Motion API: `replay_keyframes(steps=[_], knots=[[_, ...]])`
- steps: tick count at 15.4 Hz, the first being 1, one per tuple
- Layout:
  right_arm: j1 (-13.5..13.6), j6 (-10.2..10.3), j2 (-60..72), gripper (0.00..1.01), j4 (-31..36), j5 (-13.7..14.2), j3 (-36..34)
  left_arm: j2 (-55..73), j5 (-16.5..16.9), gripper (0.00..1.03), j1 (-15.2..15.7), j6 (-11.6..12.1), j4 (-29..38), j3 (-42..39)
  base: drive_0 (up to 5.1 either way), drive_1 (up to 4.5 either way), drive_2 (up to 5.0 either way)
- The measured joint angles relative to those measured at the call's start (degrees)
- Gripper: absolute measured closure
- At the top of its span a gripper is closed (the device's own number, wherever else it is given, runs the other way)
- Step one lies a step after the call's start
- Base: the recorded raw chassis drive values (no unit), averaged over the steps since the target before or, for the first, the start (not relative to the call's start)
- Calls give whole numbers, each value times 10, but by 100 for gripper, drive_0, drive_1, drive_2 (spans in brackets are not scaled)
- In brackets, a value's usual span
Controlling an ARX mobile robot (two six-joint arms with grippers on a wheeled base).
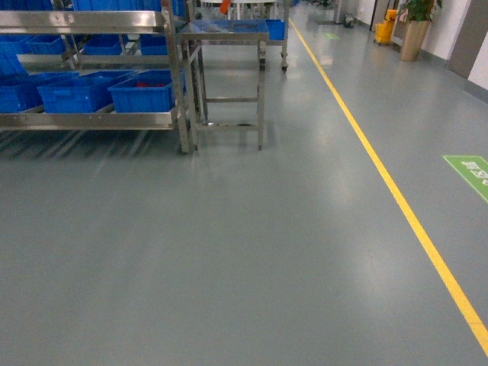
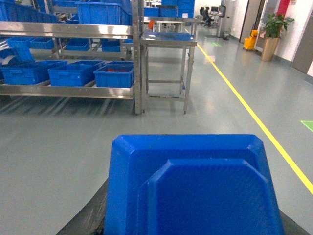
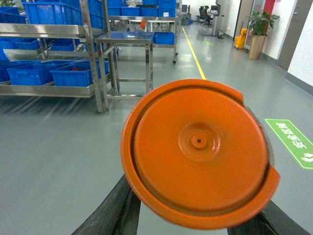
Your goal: Sort blue parts and orange caps into right shelf containers
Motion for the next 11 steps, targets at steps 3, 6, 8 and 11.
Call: replay_keyframes(steps=[3,6,8,11], knots=[[0,0,0,59,-1,0,0,0,0,60,0,0,2,0,12,435,-410],[0,0,0,59,1,0,0,0,0,60,0,0,1,0,12,435,-410],[0,0,0,59,-1,0,0,0,0,60,0,0,1,0,12,435,-410],[0,0,0,59,1,0,0,0,0,60,0,0,0,0,11,433,-412]])
